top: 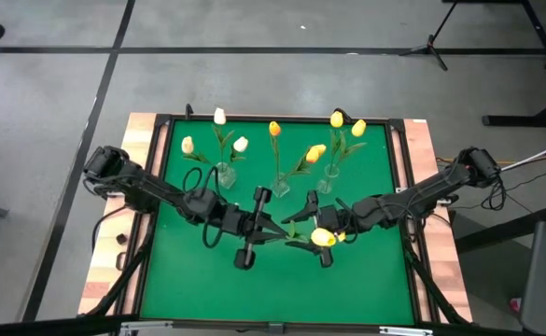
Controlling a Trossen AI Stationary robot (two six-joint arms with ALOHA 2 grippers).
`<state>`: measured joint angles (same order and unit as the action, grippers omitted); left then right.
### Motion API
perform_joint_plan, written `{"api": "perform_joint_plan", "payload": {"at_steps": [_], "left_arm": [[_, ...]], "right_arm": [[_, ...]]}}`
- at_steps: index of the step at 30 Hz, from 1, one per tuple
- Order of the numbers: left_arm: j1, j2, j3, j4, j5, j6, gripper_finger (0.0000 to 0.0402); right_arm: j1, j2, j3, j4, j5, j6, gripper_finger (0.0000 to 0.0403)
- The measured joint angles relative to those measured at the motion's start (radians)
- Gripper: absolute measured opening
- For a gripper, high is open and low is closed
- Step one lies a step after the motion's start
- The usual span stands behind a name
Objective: Sort flowers into vase by color
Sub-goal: Put the yellow flower into the right transparent vase
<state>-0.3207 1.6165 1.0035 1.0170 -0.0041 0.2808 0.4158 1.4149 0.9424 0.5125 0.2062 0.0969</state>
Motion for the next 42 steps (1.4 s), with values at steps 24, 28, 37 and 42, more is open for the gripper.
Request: {"api": "perform_joint_plan", "payload": {"at_steps": [24,28,37,42], "left_arm": [[0.041,0.0,0.0,0.004,0.08,-0.035,0.0],[0.041,0.0,0.0,0.005,0.159,-0.037,0.0],[0.041,0.0,0.0,0.006,0.132,-0.042,0.0],[0.035,0.0,0.0,-0.035,-0.016,0.008,0.0]], "right_arm": [[-0.059,0.105,0.04,0.1,-0.121,0.032,0.025],[-0.059,0.105,0.041,0.112,-0.201,0.024,0.025],[-0.059,0.105,0.041,0.115,-0.205,0.001,0.025],[-0.056,0.072,0.041,-0.012,-0.181,0.007,0.025]]}}
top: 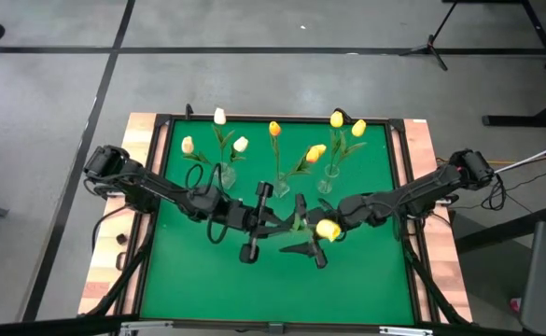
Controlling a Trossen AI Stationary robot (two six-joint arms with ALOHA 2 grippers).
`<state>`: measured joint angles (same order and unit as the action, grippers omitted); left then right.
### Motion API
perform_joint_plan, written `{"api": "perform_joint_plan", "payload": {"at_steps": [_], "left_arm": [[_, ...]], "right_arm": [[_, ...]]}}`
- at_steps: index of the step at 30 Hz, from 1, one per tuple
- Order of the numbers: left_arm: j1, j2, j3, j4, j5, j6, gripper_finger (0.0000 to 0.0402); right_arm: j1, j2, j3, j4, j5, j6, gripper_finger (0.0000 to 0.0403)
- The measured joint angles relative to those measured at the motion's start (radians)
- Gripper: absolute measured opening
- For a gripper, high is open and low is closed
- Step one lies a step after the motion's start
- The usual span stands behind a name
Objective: Sort flowers into vase by color
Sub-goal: Put the yellow flower into the right transparent vase
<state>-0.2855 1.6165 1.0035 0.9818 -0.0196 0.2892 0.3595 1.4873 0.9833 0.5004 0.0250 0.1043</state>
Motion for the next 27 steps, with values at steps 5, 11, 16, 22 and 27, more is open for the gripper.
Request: {"api": "perform_joint_plan", "payload": {"at_steps": [5,11,16,22,27], "left_arm": [[-0.018,0.0,0.0,0.002,-0.13,0.073,0.0],[-0.026,0.0,0.0,0.01,-0.133,0.113,0.0],[-0.019,0.0,0.0,0.026,-0.133,0.114,0.0],[-0.013,0.0,0.0,0.025,-0.132,0.12,0.0],[-0.009,0.0,0.0,0.025,-0.124,0.143,0.0]], "right_arm": [[0.0,-0.061,0.0,-0.112,0.123,0.0,0.025],[-0.016,-0.062,0.0,-0.075,0.134,0.005,0.025],[-0.051,-0.03,0.0,-0.037,0.103,0.046,0.025],[-0.066,-0.028,0.0,-0.01,0.065,0.049,0.025],[-0.066,-0.029,0.001,0.019,0.024,0.049,0.025]]}}
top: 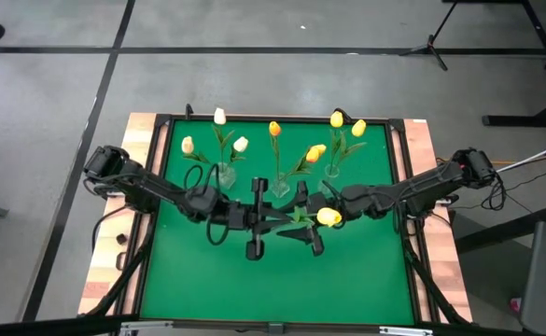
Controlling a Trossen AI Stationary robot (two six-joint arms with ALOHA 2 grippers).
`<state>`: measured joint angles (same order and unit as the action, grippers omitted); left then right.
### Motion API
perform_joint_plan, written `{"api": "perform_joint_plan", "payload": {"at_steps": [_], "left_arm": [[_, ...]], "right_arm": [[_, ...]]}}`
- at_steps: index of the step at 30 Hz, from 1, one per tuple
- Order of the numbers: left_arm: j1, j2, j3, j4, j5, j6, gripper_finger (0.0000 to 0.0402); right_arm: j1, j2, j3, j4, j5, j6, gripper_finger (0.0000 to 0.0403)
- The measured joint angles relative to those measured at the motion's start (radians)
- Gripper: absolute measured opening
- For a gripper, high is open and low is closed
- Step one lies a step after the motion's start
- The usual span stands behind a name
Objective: Sort flowers into vase by color
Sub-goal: Put the yellow flower into the right transparent vase
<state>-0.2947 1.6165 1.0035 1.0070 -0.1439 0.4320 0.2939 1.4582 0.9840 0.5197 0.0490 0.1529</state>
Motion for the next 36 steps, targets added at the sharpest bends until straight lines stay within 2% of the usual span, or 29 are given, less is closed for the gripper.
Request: {"api": "perform_joint_plan", "payload": {"at_steps": [31,36], "left_arm": [[0.021,0.046,0.0,0.107,0.054,-0.021,0.0],[0.02,0.046,0.0,0.104,0.063,-0.031,0.0]], "right_arm": [[0.0,0.001,0.0,-0.023,-0.016,-0.002,0.025],[0.0,0.001,0.0,-0.023,-0.016,-0.002,0.0228]]}}
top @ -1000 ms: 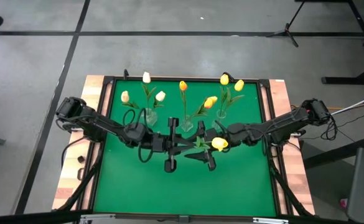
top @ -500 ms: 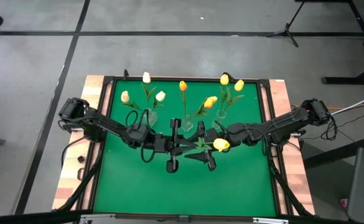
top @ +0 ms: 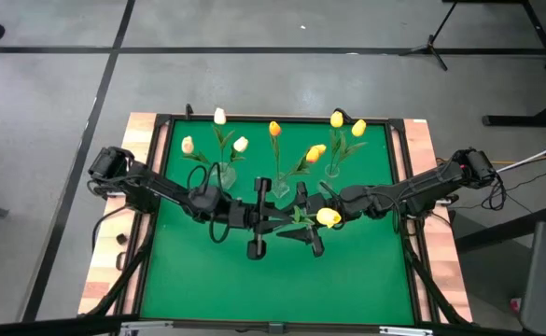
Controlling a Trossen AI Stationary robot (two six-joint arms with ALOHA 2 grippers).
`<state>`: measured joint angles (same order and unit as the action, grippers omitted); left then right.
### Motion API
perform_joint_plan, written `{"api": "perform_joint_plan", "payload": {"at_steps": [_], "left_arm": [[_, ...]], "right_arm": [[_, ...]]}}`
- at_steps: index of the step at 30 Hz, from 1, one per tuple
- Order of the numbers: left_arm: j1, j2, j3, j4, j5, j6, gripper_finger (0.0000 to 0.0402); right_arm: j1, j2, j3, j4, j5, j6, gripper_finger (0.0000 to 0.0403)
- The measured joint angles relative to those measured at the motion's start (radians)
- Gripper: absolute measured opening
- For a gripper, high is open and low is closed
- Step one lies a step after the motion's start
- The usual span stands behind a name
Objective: Sort flowers into vase by color
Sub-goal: Put the yellow flower into the right transparent vase
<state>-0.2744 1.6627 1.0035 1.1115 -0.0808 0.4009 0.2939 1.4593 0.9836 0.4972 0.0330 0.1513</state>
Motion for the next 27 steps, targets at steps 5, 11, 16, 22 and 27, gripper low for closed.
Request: {"api": "perform_joint_plan", "payload": {"at_steps": [5,11,16,22,27], "left_arm": [[0.0,0.0,0.0,-0.001,0.06,-0.007,0.0],[0.003,0.0,0.0,-0.004,0.076,-0.027,0.0],[0.011,0.0,0.0,-0.024,0.099,-0.055,0.0],[0.012,0.0,0.0,-0.027,0.099,-0.059,0.0],[0.012,0.0,0.0,-0.026,0.098,-0.059,0.0]], "right_arm": [[0.0,0.0,0.0,0.002,0.0,0.0,0.0189],[0.0,0.0,0.0,0.003,0.0,0.0,0.0158],[0.0,0.0,0.0,0.001,0.0,-0.013,0.0136],[0.0,0.0,0.0,0.012,0.0,-0.047,0.008],[0.0,0.0,0.0,0.011,0.011,-0.055,0.004]]}}
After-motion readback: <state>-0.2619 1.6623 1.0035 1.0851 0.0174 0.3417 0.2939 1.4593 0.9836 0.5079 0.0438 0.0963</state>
